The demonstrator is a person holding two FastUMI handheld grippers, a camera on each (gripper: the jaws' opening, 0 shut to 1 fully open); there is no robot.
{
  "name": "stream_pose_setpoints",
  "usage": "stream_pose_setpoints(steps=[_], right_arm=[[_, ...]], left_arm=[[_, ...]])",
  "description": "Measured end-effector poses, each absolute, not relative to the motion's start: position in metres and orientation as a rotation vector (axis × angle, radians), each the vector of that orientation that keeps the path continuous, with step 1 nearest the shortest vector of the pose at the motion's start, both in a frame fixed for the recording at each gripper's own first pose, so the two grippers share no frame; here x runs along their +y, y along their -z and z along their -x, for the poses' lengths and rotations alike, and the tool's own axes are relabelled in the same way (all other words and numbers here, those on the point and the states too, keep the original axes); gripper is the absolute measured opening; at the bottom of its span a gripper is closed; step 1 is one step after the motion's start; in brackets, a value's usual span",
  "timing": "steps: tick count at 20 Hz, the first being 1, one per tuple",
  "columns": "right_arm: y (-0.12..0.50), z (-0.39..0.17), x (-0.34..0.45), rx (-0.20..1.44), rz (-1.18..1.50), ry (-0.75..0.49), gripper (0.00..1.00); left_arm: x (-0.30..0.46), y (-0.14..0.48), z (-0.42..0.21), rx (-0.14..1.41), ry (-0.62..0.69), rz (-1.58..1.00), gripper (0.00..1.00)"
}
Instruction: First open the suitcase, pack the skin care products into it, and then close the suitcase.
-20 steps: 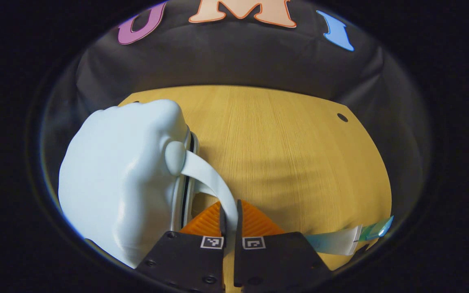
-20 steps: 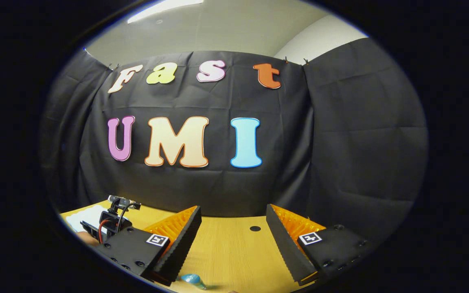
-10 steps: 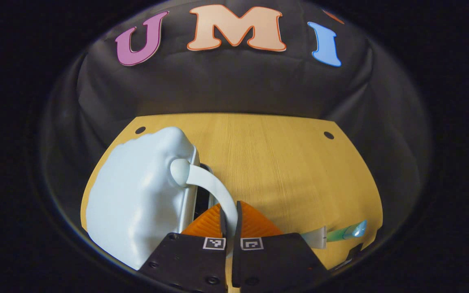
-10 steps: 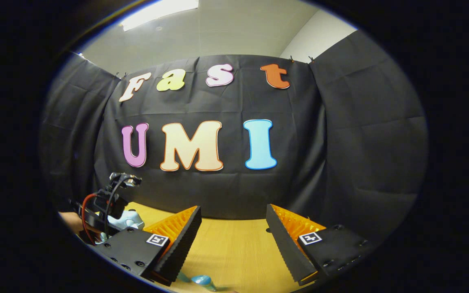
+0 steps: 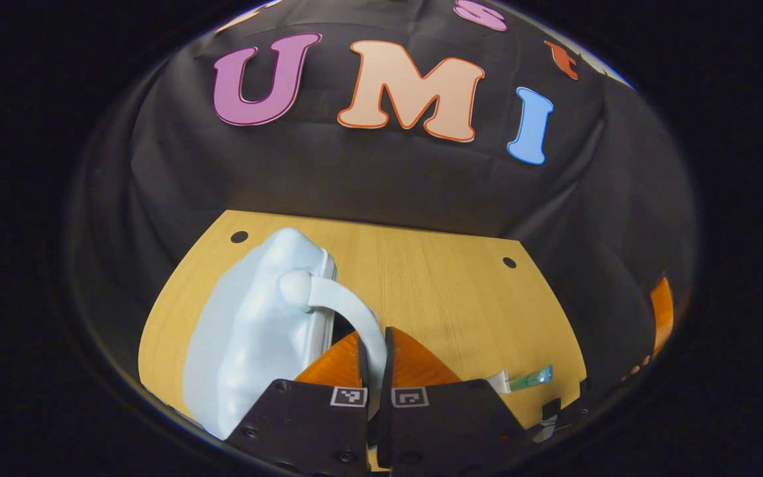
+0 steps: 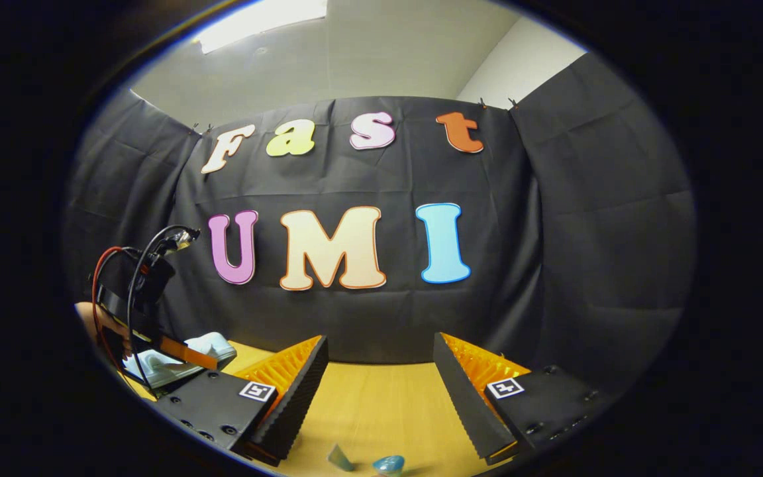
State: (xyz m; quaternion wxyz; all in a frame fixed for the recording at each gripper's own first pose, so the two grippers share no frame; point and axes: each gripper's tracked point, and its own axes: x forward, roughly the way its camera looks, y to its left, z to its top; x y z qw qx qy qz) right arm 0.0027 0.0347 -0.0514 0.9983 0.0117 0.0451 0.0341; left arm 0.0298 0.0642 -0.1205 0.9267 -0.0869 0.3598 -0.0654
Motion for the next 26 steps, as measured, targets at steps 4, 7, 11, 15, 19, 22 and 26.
stream_pose_setpoints(steps=[4, 7, 11, 15, 19, 22, 26], right_arm=[[0.046, -0.002, 0.067, 0.080, -0.033, -0.068, 1.00], [0.043, 0.000, 0.093, 0.068, -0.028, -0.061, 0.99], [0.040, 0.001, 0.127, 0.058, -0.029, -0.040, 0.99], [0.038, 0.004, 0.167, 0.055, 0.005, -0.052, 0.99], [0.033, 0.009, 0.195, 0.039, 0.019, -0.053, 0.99], [0.033, 0.011, 0.211, 0.042, 0.027, -0.050, 0.99], [0.033, 0.016, 0.226, 0.043, 0.043, -0.057, 0.99]], left_arm=[[0.099, 0.103, -0.026, 0.705, 0.165, 0.172, 0.00], [0.124, 0.090, -0.026, 0.683, 0.194, 0.183, 0.00], [0.167, 0.082, -0.023, 0.674, 0.248, 0.207, 0.00], [0.219, 0.077, -0.024, 0.649, 0.263, 0.184, 0.00], [0.261, 0.077, -0.023, 0.636, 0.258, 0.254, 0.00], [0.294, 0.082, -0.026, 0.622, 0.249, 0.302, 0.00], [0.341, 0.098, -0.029, 0.606, 0.204, 0.339, 0.00]])
